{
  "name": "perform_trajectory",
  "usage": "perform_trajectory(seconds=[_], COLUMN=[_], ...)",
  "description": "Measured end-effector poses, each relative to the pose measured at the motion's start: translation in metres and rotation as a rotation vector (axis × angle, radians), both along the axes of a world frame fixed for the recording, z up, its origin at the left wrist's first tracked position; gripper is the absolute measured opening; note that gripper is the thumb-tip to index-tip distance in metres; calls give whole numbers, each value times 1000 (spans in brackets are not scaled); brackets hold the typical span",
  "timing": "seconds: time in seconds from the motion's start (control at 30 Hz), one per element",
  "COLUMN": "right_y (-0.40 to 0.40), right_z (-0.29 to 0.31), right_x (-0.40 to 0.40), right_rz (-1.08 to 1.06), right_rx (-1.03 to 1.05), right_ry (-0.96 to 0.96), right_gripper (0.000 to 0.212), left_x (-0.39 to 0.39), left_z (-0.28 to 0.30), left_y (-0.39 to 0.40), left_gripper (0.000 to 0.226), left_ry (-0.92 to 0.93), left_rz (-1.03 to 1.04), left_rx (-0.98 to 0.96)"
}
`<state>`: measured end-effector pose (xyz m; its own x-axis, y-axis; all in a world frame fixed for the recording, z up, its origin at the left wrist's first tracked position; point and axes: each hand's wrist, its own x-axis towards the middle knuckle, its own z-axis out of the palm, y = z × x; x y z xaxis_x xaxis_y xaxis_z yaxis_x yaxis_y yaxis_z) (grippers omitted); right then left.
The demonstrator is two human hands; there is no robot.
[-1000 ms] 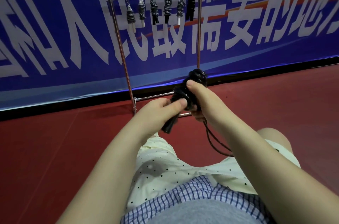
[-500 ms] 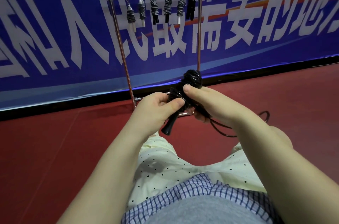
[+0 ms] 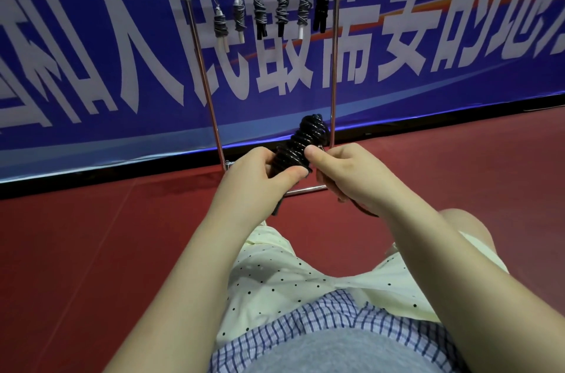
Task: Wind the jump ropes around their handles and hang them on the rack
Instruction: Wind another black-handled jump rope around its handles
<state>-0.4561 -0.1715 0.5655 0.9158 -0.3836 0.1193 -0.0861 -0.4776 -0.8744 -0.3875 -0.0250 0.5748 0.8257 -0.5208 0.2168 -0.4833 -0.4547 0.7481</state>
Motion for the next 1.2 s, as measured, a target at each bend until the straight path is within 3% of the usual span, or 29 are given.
perform_trajectory(seconds=[0.13, 0.3, 0.37, 0.43, 0.53, 0.6, 0.7, 0.77, 1.0, 1.2], right_y=[6, 4, 3, 2, -1, 0, 1, 0, -3, 1], right_z=[1, -4, -4, -2, -4, -6, -6, -5, -5, -8], right_x=[1, 5, 5, 5, 3, 1, 1, 2, 1, 2], right_rz=[69, 0, 10, 69, 221, 275, 292, 298, 192, 118], right_rx=[291, 244, 249, 259, 227, 205, 196, 205, 74, -23], right_ry=[0, -67, -119, -163, -196, -211, -231, -203, 17, 126], right_gripper=[54, 50, 46, 46, 52, 45, 38, 40, 54, 65], left_x=[-5, -7, -6, -6, -2, -1, -1, 0, 4, 10], left_z=[4, -2, -2, -1, 3, 3, 4, 5, -7, -13], left_y=[-2, -6, -5, -2, 6, 12, 13, 12, 5, 2], left_gripper=[39, 44, 37, 31, 47, 50, 51, 51, 39, 30], left_ry=[-149, -267, -147, 121, 556, 707, 837, 820, 676, 408], left_rz=[61, 63, 4, -104, -313, -437, -413, -349, -198, -139], left_rx=[107, 138, 54, -104, -163, -140, -256, -310, -212, -110])
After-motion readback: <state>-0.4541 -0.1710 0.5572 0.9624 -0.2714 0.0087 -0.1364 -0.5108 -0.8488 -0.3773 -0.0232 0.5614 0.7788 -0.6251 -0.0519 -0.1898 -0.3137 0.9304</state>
